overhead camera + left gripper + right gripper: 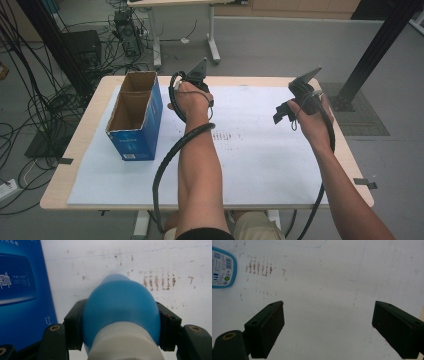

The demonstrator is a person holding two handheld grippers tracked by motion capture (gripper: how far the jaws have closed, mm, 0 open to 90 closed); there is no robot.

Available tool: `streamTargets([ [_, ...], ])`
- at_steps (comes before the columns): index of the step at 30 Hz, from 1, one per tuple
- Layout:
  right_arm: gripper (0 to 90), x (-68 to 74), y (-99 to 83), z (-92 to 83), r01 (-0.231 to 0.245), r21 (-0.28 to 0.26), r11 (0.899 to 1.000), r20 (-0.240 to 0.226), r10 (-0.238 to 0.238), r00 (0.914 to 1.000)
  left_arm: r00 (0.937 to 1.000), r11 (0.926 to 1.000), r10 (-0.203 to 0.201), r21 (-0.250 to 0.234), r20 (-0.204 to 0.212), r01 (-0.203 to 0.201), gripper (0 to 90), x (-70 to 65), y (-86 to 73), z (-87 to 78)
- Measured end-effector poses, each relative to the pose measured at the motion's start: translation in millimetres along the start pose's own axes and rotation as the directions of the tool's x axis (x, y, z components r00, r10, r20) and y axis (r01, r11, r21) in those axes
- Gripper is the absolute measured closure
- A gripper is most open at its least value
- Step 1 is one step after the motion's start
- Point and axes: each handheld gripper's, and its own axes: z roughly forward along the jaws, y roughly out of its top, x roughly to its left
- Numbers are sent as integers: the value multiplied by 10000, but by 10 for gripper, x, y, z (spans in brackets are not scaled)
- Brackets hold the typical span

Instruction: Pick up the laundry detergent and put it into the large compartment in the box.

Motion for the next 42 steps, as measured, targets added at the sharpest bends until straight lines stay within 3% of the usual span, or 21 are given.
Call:
streamTargets([
  [42,108,1,8,25,43,-15,10000,20,-43,10000,9999,9998,127,180,-3,-126,379,-2,38,-2],
])
